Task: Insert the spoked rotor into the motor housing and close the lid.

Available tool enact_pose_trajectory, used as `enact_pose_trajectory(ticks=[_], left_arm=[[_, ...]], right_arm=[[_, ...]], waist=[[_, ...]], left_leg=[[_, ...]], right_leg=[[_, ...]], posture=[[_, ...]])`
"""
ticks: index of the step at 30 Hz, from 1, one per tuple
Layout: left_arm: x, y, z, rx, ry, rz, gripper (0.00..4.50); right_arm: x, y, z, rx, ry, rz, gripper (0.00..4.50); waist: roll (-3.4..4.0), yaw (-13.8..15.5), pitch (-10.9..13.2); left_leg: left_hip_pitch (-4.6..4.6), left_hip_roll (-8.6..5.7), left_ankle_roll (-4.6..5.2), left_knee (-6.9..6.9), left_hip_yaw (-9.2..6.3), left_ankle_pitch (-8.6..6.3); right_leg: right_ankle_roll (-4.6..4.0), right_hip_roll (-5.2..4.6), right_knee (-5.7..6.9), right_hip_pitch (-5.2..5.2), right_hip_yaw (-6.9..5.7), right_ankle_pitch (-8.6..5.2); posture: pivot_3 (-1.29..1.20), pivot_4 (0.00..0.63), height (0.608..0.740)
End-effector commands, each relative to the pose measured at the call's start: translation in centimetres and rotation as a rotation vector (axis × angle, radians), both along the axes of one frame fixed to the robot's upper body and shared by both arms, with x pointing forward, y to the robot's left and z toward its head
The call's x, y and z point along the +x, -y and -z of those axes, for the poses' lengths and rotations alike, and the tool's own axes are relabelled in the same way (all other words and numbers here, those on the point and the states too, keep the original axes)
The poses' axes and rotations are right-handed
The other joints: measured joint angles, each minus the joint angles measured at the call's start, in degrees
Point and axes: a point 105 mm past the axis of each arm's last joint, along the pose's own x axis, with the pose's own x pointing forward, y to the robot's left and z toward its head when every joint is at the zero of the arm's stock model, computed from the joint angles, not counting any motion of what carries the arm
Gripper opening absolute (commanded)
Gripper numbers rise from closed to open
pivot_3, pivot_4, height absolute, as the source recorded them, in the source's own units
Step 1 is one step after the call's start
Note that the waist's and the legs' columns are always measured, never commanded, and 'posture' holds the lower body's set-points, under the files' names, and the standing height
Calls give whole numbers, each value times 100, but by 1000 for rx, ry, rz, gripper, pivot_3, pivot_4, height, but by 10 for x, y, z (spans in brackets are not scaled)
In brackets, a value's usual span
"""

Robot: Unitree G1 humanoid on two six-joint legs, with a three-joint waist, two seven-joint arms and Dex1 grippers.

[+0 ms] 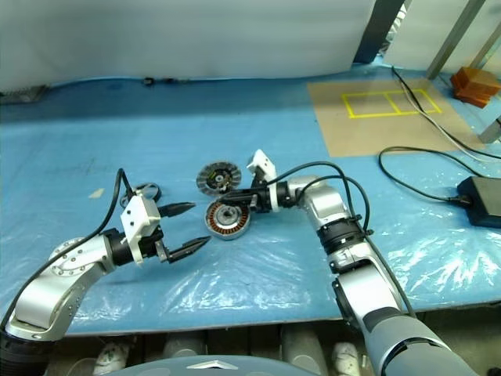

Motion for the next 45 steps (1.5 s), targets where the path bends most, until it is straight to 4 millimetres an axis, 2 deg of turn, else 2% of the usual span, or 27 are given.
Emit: enact_pose_trajectory(ticks=[1, 4, 11, 15, 18, 20, 22, 24, 30, 32, 36, 38, 43, 45], left_arm=[[-1, 2, -8, -8, 32, 17, 4500], [-1, 3, -8, -9, 32, 17, 4500], [-1, 1, -7, -8, 28, 12, 4500], [-1, 2, -7, -9, 29, 11, 4500], [-2, 2, -7, -10, 29, 10, 4500], [-2, 2, -7, -10, 28, 10, 4500], [-2, 2, -6, -10, 27, 11, 4500], [-2, 2, -6, -9, 26, 11, 4500], [-1, 1, -6, -7, 26, 9, 4500], [-1, 1, -6, -6, 27, 9, 4500], [-1, 1, -6, -8, 28, 9, 4500], [-1, 1, -6, -8, 27, 10, 4500], [-2, 2, -6, -9, 25, 14, 4500], [-1, 2, -6, -10, 25, 14, 4500]], right_arm=[[-3, -4, 18, -131, 132, -28, 288], [-5, 2, 40, -237, 184, -41, 288], [-3, -5, 3, -40, 108, -37, 288], [4, -8, -8, 4, 108, 1, 288], [0, -11, -12, 27, 98, -23, 288], [-6, -10, -3, -12, 102, -57, 288], [-14, -5, 20, -126, 115, -103, 288], [-13, 1, 31, -174, 114, -96, 288], [-6, 4, 39, -230, 193, -75, 288], [-3, 1, 31, -190, 187, -63, 288], [2, -1, 0, -21, 86, -28, 288], [4, -1, -10, 24, 55, -20, 288], [0, -1, -11, 13, 57, -42, 288], [-3, -3, -3, -19, 69, -52, 288]], waist=[[0, 1, 0], [0, 1, 0], [0, -2, 0], [0, -9, 0], [0, -3, 0], [0, -1, 0], [0, 6, 0], [0, 17, 0], [0, -3, 0], [0, -3, 0], [1, 1, 1], [1, 0, 1], [1, 5, 1], [1, 4, 1]], left_leg=[[-2, 0, 0, 0, 0, 0], [-4, 0, -1, -1, 0, 0], [4, 0, -1, 3, 0, -1], [1, 0, 0, 3, 0, -1], [0, 0, -1, 2, 0, 0], [-1, 0, -1, 1, 0, -1], [-3, 0, -1, 0, 0, -1], [-3, 0, -1, -1, -1, -1], [-1, 0, -1, 1, 0, -1], [1, -1, -1, 4, 0, -1], [1, 0, 0, 7, -1, -1], [-4, -1, 0, 8, -1, 0], [-3, 0, 1, 0, -1, 0], [-6, 0, 1, 0, -1, 1]], right_leg=[[0, 0, -1, 0, -1, 0], [0, -1, -4, 0, -3, 0], [0, -2, 0, 6, 2, 0], [0, -1, 1, 2, 2, 0], [0, -1, 1, 0, 1, 0], [0, -1, -1, 0, 0, 0], [0, -1, -2, 0, -2, 0], [0, -2, -4, 2, -5, 0], [0, -2, 2, 9, 1, 0], [0, -2, 2, 10, 3, 0], [0, -2, 1, 8, 2, 0], [0, -2, 0, 0, 2, 0], [0, -1, 1, -1, -2, 0], [0, -1, -1, -2, -2, 0]], posture=[[0, 150, 740], [0, 150, 740], [0, 150, 740], [0, 150, 740], [0, 150, 740], [0, 150, 740], [0, 150, 740], [0, 150, 740], [0, 150, 740], [0, 150, 740], [0, 150, 740], [0, 150, 740], [0, 150, 740], [0, 150, 740]])
